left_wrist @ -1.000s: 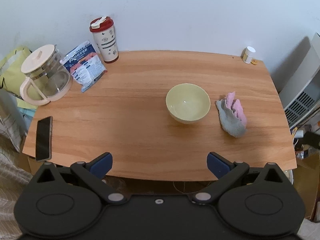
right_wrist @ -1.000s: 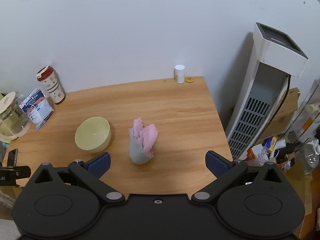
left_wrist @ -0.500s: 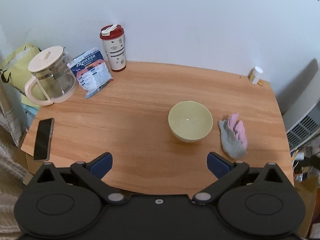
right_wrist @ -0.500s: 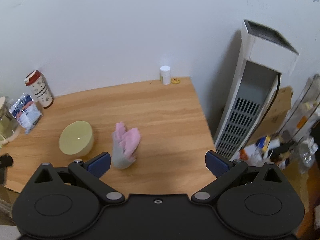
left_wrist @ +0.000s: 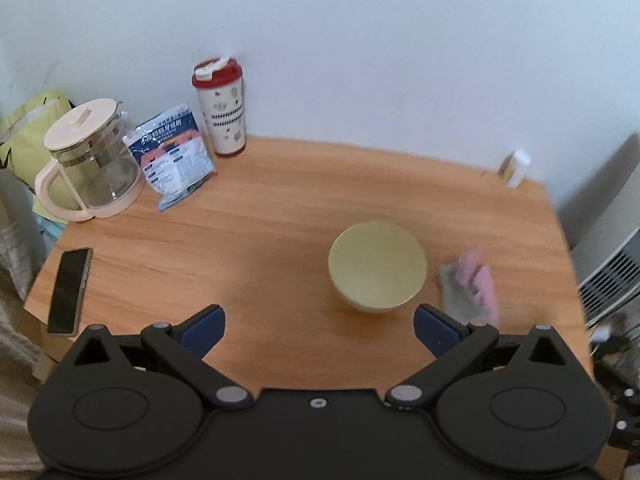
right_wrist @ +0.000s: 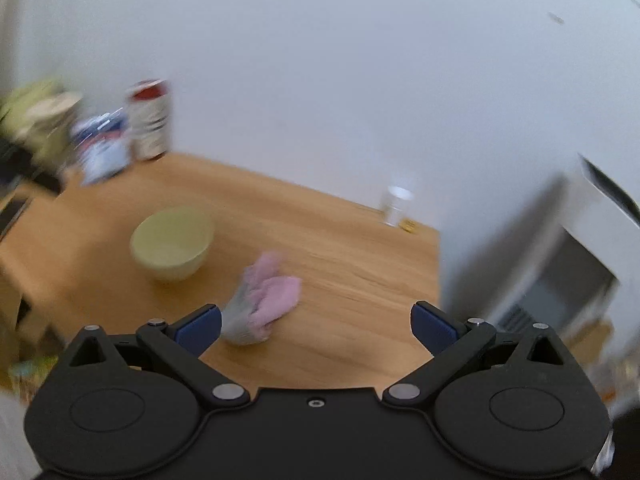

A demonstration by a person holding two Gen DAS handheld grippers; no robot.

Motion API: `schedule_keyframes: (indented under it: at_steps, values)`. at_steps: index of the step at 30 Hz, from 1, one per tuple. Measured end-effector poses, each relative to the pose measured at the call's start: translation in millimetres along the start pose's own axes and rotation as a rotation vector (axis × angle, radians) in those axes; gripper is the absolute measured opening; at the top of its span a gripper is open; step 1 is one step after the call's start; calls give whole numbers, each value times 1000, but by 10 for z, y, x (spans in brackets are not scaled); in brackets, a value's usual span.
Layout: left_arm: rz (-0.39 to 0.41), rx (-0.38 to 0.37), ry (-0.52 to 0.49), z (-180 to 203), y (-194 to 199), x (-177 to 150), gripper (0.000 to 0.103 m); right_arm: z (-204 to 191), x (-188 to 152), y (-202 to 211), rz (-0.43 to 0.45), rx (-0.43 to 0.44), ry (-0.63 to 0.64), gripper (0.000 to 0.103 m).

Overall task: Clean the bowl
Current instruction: 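Grasp the grey-pink cloth with the right gripper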

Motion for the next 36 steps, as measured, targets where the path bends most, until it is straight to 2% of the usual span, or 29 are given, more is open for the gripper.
schedule_keyframes:
  at_steps: [5,8,11,14,16,20,24,25,26,28,29,30,36]
  values:
    - [-66,-11,-31,61,-353,164,103,-6,36,-308,-67,75,-40,103]
    - [-83,-29,-73,96,-568,265,103,92,8,-582,-145,139,-163,102]
    - [-122,-79,-136,141,-787,369,103,4,16,-743,-135,70,-136,102]
    - [-92,-80,-160,108,-932,454,103,-137,46,-873,-116,26,-92,100]
    - [-90,-97,-176,78,-1015,474,103,-225,72,-932,-79,-38,-50,94]
    - [-86,-132,-208,18,-1181,515,102,-283,121,-1132,-148,-33,-27,86]
    - [-82,-167,-241,-43,-1346,555,102,-323,241,-1362,-214,39,-73,85]
    - [-81,-175,-249,-58,-1387,565,99,-332,265,-1427,-228,45,-78,85]
    - [-80,-184,-257,-73,-1428,575,91,-341,289,-1490,-242,50,-83,84]
    - [-78,-201,-273,-104,-1510,595,84,-359,337,-1618,-270,62,-94,77]
    - [-77,-210,-281,-119,-1551,605,84,-352,350,-1668,-278,68,-98,65]
    - [-76,-219,-289,-134,-1592,615,83,-338,364,-1730,-291,88,-106,61]
    - [-77,-253,-338,-39,-1631,649,75,-450,379,-2038,-367,93,-92,55]
Point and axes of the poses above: each gripper's, at about its wrist camera, not at the fingertips, and y roughly against the way its jaws point, z to its right, x to its top, the point moved 4 cm from there along -y, roughly the way its jaws point, and after that the axes turned 9 degrees about -z, right-handed, at the moved point
